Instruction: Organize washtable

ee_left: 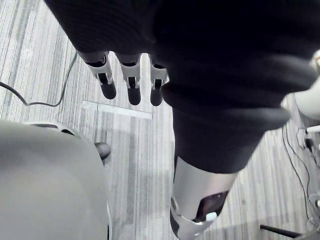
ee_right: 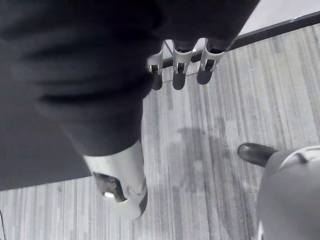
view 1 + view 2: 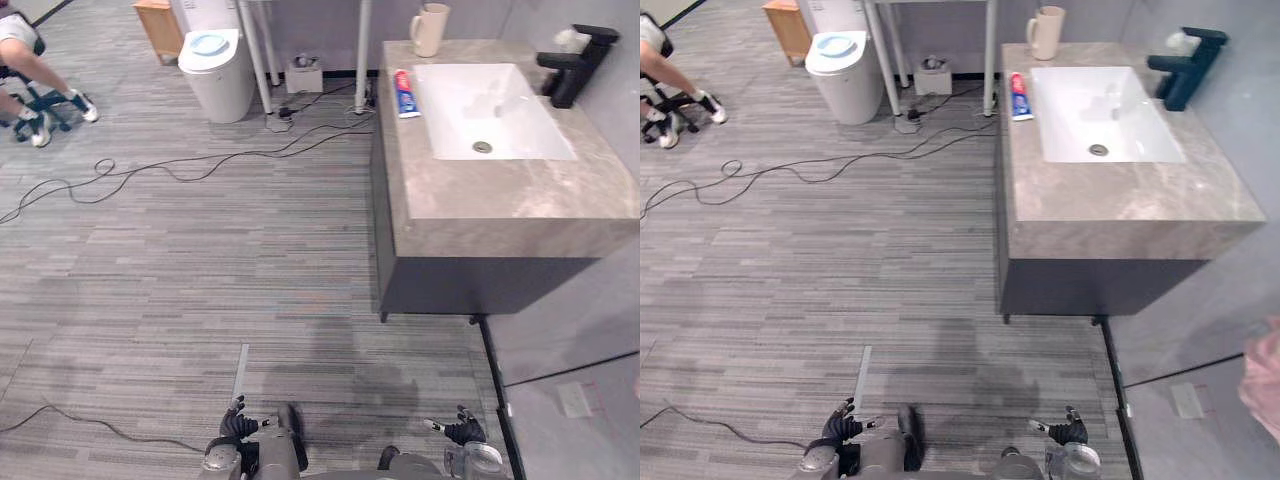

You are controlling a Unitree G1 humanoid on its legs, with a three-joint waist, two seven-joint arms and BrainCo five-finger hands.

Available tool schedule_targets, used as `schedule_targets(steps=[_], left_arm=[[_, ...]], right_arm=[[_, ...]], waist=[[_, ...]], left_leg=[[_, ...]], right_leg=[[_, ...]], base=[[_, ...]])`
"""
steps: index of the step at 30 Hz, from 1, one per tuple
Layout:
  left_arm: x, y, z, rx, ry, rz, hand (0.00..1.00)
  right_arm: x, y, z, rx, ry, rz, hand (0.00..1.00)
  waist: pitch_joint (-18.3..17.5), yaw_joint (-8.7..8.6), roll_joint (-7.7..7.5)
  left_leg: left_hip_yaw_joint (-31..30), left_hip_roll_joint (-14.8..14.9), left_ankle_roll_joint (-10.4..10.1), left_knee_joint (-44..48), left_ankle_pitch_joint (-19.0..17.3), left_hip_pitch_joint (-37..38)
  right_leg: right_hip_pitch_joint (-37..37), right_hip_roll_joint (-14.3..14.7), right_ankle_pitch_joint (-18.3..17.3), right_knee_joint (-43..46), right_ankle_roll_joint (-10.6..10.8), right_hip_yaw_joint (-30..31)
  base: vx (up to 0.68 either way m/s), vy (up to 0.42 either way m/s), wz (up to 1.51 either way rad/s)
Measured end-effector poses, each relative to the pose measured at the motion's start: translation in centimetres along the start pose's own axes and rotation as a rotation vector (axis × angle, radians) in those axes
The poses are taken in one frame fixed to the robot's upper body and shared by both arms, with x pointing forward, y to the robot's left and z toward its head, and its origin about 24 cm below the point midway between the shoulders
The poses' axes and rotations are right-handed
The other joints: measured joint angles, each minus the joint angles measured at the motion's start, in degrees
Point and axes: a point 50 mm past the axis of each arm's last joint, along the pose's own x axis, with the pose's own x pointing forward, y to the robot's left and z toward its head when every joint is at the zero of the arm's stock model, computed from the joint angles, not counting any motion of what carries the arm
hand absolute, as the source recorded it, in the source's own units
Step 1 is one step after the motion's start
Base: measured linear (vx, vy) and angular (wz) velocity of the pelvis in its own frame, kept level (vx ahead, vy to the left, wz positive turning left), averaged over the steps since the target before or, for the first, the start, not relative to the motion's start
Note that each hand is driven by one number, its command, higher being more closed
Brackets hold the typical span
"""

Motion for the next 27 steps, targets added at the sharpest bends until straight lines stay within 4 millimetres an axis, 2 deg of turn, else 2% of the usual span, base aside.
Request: schedule_targets(steps=[1, 2, 3, 5, 6, 7, 8, 9, 10, 11, 12, 13, 14, 15, 17, 19, 20, 21, 22, 23, 24, 25, 27], left_arm=[[0.1, 0.5, 0.2, 0.003, -0.004, 0.011, 0.00], [0.2, 1.3, 0.3, 0.004, -0.008, 0.032, 0.00], [0.2, 1.6, 0.4, -0.001, -0.008, 0.040, 0.00], [0.3, 1.9, 0.4, -0.005, -0.009, 0.051, 0.00], [0.2, 1.9, 0.3, -0.003, -0.003, 0.050, 0.00], [0.1, 1.8, -0.2, 0.004, 0.015, 0.046, 0.00], [0.0, 1.6, -0.6, 0.027, 0.027, 0.034, 0.00], [-0.1, 1.6, -0.7, 0.037, 0.031, 0.030, 0.00], [-0.1, 1.7, -0.9, 0.053, 0.038, 0.028, 0.00], [-0.3, 2.0, -1.3, 0.065, 0.049, 0.031, 0.00], [-0.4, 2.1, -1.5, 0.069, 0.055, 0.032, 0.00], [-0.5, 2.1, -1.8, 0.080, 0.064, 0.027, 0.00], [-0.5, 2.3, -1.9, 0.089, 0.066, 0.029, 0.00], [-0.5, 2.3, -1.9, 0.088, 0.066, 0.029, 0.00], [-0.4, 1.7, -1.6, 0.079, 0.059, 0.018, 0.00], [-0.3, 0.9, -1.3, 0.066, 0.051, 0.000, 0.00], [-0.3, 0.8, -1.4, 0.064, 0.052, -0.004, 0.00], [-0.5, 0.6, -1.6, 0.062, 0.059, -0.008, 0.00], [-0.5, 0.7, -1.7, 0.056, 0.063, -0.006, 0.00], [-0.5, 0.7, -2.0, 0.053, 0.074, -0.002, 0.00], [-0.6, 0.6, -2.1, 0.051, 0.076, -0.004, 0.00], [-0.6, 0.4, -2.1, 0.049, 0.078, -0.007, 0.00], [-0.7, -0.5, -2.3, 0.007, 0.094, -0.010, 0.00]], right_arm=[[-0.1, 0.6, -0.1, 0.009, 0.002, 0.012, 0.00], [-0.2, 1.2, -0.1, 0.019, 0.006, 0.027, 0.00], [-0.3, 1.4, -0.2, 0.022, 0.009, 0.031, 0.00], [-0.3, 1.2, -0.4, 0.022, 0.016, 0.026, 0.00], [-0.3, 1.1, -0.6, 0.019, 0.021, 0.024, 0.00], [-0.2, 1.0, -0.2, 0.014, 0.010, 0.025, 0.00], [-0.1, 1.1, 0.1, 0.010, 0.003, 0.035, 0.00], [-0.1, 1.3, 0.0, 0.004, 0.004, 0.046, 0.00], [-0.2, 1.6, -0.2, -0.009, 0.013, 0.062, 0.00], [-0.2, 1.7, -0.3, -0.013, 0.016, 0.065, 0.00], [-0.2, 1.7, -0.4, -0.017, 0.022, 0.067, 0.00], [-0.2, 1.9, -0.4, -0.024, 0.023, 0.073, 0.00], [-0.1, 2.1, -0.1, -0.033, 0.013, 0.083, 0.00], [-0.1, 2.1, 0.1, -0.033, 0.008, 0.083, 0.00], [0.1, 1.7, 0.7, -0.030, -0.020, 0.073, 0.00], [0.3, 1.3, 1.9, -0.032, -0.066, 0.064, 0.00], [0.3, 1.2, 2.0, -0.033, -0.071, 0.062, 0.00], [0.3, 1.2, 1.9, -0.034, -0.068, 0.063, 0.00], [0.2, 1.3, 1.7, -0.031, -0.062, 0.064, 0.00], [0.2, 1.1, 1.6, -0.026, -0.063, 0.058, 0.00], [0.2, 0.8, 1.7, -0.023, -0.067, 0.051, 0.00], [0.3, 0.8, 1.8, -0.020, -0.072, 0.048, 0.00], [0.3, 0.4, 2.4, -0.005, -0.098, 0.047, 0.00]], waist=[[-0.03, 0.05, -1.10], [-0.45, 0.02, -2.74], [-0.80, 0.21, -3.62], [-1.53, 1.00, -4.40], [-1.64, 1.02, -4.17], [-1.81, 0.64, -3.12], [-2.11, 0.64, -2.38], [-2.04, 0.69, -2.21], [-2.02, 0.48, -2.22], [-1.67, 0.21, -1.93], [-1.59, 0.03, -2.03], [-1.31, -0.40, -2.50], [-0.99, -0.58, -2.45], [-0.83, -0.69, -2.20], [-0.19, -1.33, -1.26], [0.86, -2.59, -0.31], [1.18, -2.87, -0.16], [1.50, -2.74, -0.80], [1.53, -2.66, -1.61], [1.56, -2.80, -1.68], [1.29, -2.77, -0.70], [1.16, -2.72, -0.07], [1.75, -3.23, 2.37]], left_leg=[[0.37, -0.86, 0.51, 0.48, -0.32, -0.18], [0.56, -2.54, 1.29, 1.80, -0.81, -0.64], [0.71, -3.44, 2.33, 3.01, -1.57, -0.86], [1.33, -5.37, 4.58, 12.30, -8.94, -2.77], [1.45, -5.85, 5.22, 13.53, -10.43, -2.77], [1.75, -6.49, 6.20, 14.31, -11.82, -2.09], [2.23, -7.15, 6.78, 13.04, -12.42, -0.29], [2.30, -7.60, 7.19, 11.95, -12.66, 1.00], [2.25, -8.30, 8.24, 10.27, -12.87, 3.70], [2.17, -8.88, 9.02, 8.69, -13.13, 6.77], [1.93, -9.15, 9.38, 7.79, -13.30, 8.47], [1.76, -9.50, 9.70, 5.72, -13.49, 11.91], [1.69, -9.52, 9.74, 3.73, -13.51, 15.11], [1.69, -9.39, 9.72, 2.82, -13.50, 16.43], [1.48, -9.02, 9.65, 0.86, -13.46, 19.49], [0.24, -8.84, 8.96, -1.51, -13.47, 22.58], [-0.20, -8.91, 7.57, -2.30, -13.75, 24.02], [-0.83, -9.42, 5.64, -2.93, -14.62, 26.08], [-1.67, -10.07, 3.82, -3.12, -15.70, 27.64], [-2.89, -10.18, 2.68, -3.40, -16.41, 29.23], [-3.99, -8.60, 2.29, -2.90, -16.57, 30.19], [-4.13, -7.77, 1.67, -1.90, -16.52, 30.03], [-4.55, -4.34, -2.46, 8.82, -15.11, 27.09]], right_leg=[[0.12, -0.69, -0.08, -0.23, 0.19, 0.52], [0.48, -2.28, 0.09, -0.65, 1.02, 1.06], [0.87, -3.26, -0.11, -0.70, 2.13, 1.12], [1.20, -6.95, -2.21, 2.32, 4.36, 1.99], [0.89, -7.76, -2.46, 4.64, 3.87, 2.81], [-2.34, -9.36, -1.73, 12.01, 1.97, 5.34], [-7.23, -10.69, 0.61, 21.95, -1.72, 8.06], [-9.75, -11.32, 2.30, 26.86, -4.32, 8.81], [-13.77, -11.21, 2.16, 35.90, -5.47, 11.57], [-16.38, -9.09, -1.13, 42.69, -4.06, 13.24], [-17.16, -7.68, -2.72, 44.70, -3.75, 13.15], [-18.40, -4.92, -5.58, 45.82, -4.07, 12.12], [-20.18, -1.94, -7.95, 44.06, -5.34, 8.73], [-21.14, -0.62, -8.49, 42.19, -6.06, 6.57], [-24.77, 3.12, -8.23, 32.27, -7.10, 1.20], [-27.00, 5.95, -3.18, 19.34, -7.57, 0.02], [-26.88, 7.08, 0.82, 12.71, -7.44, -0.16], [-26.56, 7.85, 5.99, 6.16, -8.13, -0.26], [-26.17, 7.70, 8.52, 3.40, -10.08, -0.11], [-26.07, 7.59, 13.86, 4.43, -13.55, 0.75], [-26.58, 7.63, 15.02, 8.15, -14.29, 0.35], [-26.93, 7.98, 13.61, 9.80, -15.32, -0.09], [-25.50, 9.54, 9.01, 13.56, -16.37, -1.14]], base=[[0.22, 0.277, 0.09], [0.16, 0.171, 0.15], [0.21, 0.220, 0.14], [0.28, 0.294, -0.09], [0.34, 0.359, -0.19], [0.32, 0.302, -0.16], [0.32, 0.299, -0.11], [0.33, 0.263, -0.05], [0.35, 0.215, 0.07], [0.36, 0.189, 0.12], [0.37, 0.138, 0.14], [0.37, 0.097, 0.13], [0.37, 0.081, 0.09], [0.38, 0.059, 0.06], [0.44, 0.048, 0.20], [0.47, 0.016, 0.41], [0.47, -0.022, 0.37], [0.48, -0.068, 0.36], [0.50, -0.095, 0.37], [0.60, -0.173, 0.33], [0.51, -0.170, 0.22], [0.50, -0.183, 0.09], [0.51, -0.195, -0.02]])
